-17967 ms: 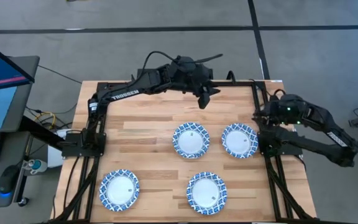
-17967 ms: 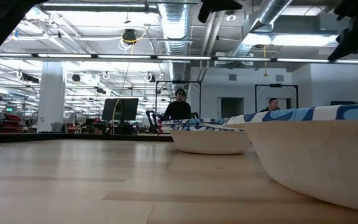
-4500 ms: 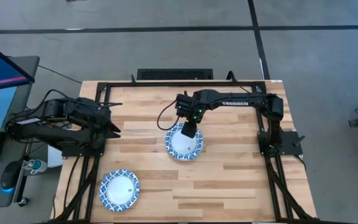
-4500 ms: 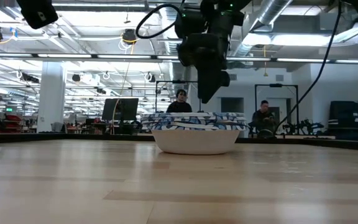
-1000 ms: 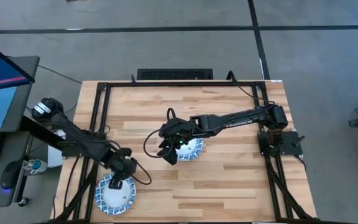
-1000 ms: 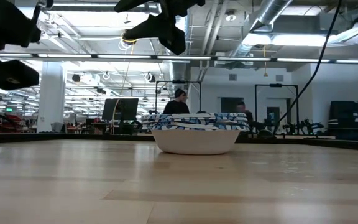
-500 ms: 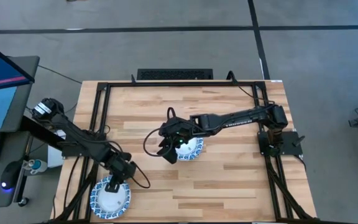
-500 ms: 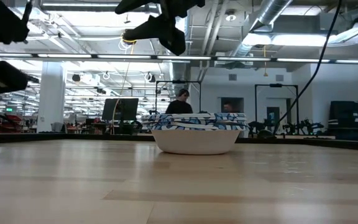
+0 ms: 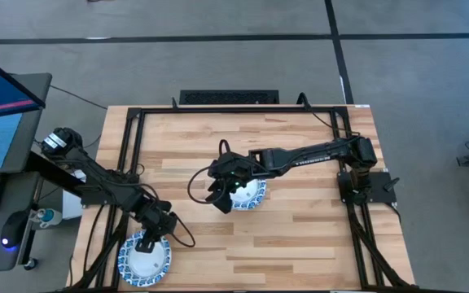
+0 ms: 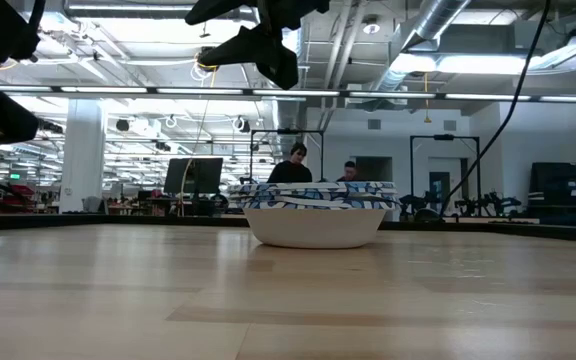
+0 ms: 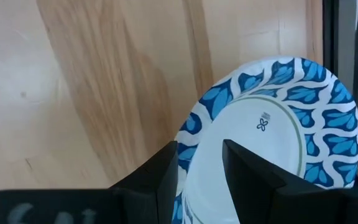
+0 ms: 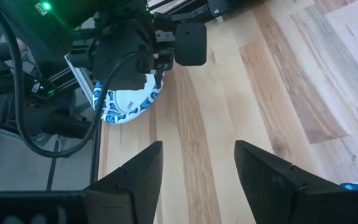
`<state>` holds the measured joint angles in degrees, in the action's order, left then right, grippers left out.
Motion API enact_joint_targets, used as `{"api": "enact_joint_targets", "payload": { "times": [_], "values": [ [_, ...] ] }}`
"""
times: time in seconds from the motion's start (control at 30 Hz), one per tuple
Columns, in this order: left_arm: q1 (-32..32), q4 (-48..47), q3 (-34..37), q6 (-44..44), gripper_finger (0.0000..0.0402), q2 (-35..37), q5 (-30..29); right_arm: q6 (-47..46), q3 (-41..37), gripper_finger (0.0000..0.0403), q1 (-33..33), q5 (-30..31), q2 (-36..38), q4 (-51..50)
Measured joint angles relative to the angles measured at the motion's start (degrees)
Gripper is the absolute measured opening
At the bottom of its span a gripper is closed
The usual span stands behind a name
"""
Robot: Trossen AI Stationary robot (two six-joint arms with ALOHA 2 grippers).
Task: Nest bowls inside each other
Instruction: Stack the white bowl on top of the other white bowl
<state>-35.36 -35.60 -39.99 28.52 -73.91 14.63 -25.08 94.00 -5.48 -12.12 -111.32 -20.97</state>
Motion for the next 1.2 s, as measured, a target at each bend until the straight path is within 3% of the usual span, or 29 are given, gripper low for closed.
{"api": "enact_joint_targets", "payload": {
  "times": [0.17, 0.5, 0.77, 0.97, 1.2],
  "values": [
    [-0.3, -0.1, 0.0, -1.4, 0.0116, -0.3, -2.2, 0.0, 0.0, 0.0221, 0.0, 0.0, 0.0, 0.0],
    [0.0, 0.9, 0.0, -1.2, 0.0118, -0.3, -0.4, 0.1, 0.0, 0.0221, 0.4, 0.0, 0.0, 0.0],
    [0.0, 1.4, 0.0, -0.9, 0.0157, -0.4, -1.7, 0.1, 0.0, 0.0221, 0.3, 0.0, 0.0, 0.0],
    [-0.1, 4.5, 0.0, -0.3, 0.0175, -4.6, -1.6, 0.2, 0.0, 0.0221, 0.4, 0.0, 0.0, -0.1],
    [-0.1, 5.1, 0.0, 0.7, 0.0174, -11.8, 4.5, 0.2, 0.0, 0.0221, 0.4, 0.0, 0.0, -1.0]
  ]
}}
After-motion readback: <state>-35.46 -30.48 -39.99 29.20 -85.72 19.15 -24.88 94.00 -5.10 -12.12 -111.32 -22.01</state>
